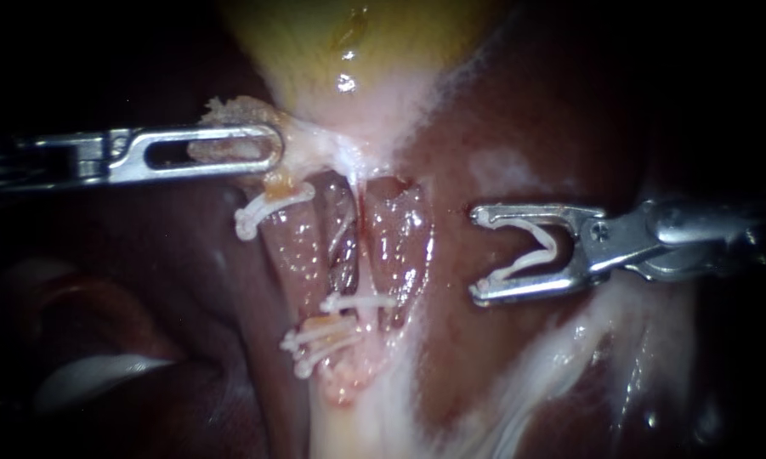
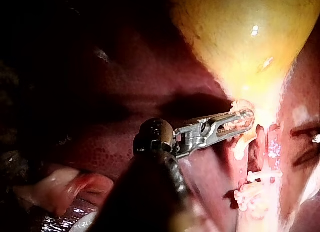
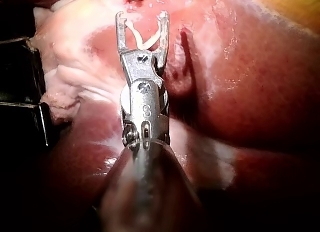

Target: Clipping second clip right tube

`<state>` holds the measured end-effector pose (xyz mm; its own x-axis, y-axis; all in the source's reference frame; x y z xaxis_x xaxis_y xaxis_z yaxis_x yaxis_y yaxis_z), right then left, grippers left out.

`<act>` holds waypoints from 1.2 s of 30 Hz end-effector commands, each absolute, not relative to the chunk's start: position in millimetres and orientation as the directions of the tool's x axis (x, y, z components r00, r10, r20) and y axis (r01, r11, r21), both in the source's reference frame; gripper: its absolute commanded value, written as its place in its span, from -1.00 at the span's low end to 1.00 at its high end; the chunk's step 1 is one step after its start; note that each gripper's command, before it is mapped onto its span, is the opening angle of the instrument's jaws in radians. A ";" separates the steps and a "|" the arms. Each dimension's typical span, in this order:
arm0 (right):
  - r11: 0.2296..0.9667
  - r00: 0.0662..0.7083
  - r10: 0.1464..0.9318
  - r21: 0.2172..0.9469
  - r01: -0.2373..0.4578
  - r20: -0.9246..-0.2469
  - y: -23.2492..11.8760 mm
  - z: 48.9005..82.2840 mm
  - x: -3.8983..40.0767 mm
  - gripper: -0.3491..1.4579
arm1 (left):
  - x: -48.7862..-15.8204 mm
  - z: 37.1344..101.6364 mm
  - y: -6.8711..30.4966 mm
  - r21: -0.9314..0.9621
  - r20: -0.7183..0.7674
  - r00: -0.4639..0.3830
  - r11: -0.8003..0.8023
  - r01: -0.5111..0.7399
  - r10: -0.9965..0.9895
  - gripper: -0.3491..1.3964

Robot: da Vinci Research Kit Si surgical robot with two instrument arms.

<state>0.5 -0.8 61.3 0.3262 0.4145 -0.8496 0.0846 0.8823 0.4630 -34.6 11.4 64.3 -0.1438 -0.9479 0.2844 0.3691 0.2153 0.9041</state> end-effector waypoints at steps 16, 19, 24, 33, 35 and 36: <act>0.796 0.325 0.567 0.605 0.024 -0.757 -1.2 61.9 3.2 -0.06 | -34.8 63.7 10.9 0.903 0.286 -0.146 0.215 0.373 -0.947 -0.92; 0.772 0.322 0.598 0.636 0.015 -0.734 -1.3 62.5 4.1 -0.07 | -34.9 63.6 10.8 0.902 0.286 -0.147 0.215 0.374 -0.947 -0.92; 0.721 0.317 0.661 0.692 -0.017 -0.680 -1.9 64.4 6.1 -0.07 | -35.0 63.4 10.6 0.902 0.286 -0.148 0.214 0.375 -0.947 -0.92; 0.619 0.301 0.761 0.782 -0.075 -0.574 -2.5 68.0 9.1 -0.07 | -35.3 63.1 10.4 0.901 0.287 -0.151 0.213 0.378 -0.946 -0.92; 0.612 0.298 0.768 0.786 -0.082 -0.567 -2.5 68.5 9.5 -0.07 | -35.3 63.0 10.3 0.902 0.287 -0.149 0.214 0.376 -0.946 -0.92; 0.600 0.296 0.778 0.796 -0.086 -0.554 -2.6 68.9 9.8 -0.07 | -35.4 63.0 10.3 0.902 0.287 -0.150 0.214 0.376 -0.946 -0.92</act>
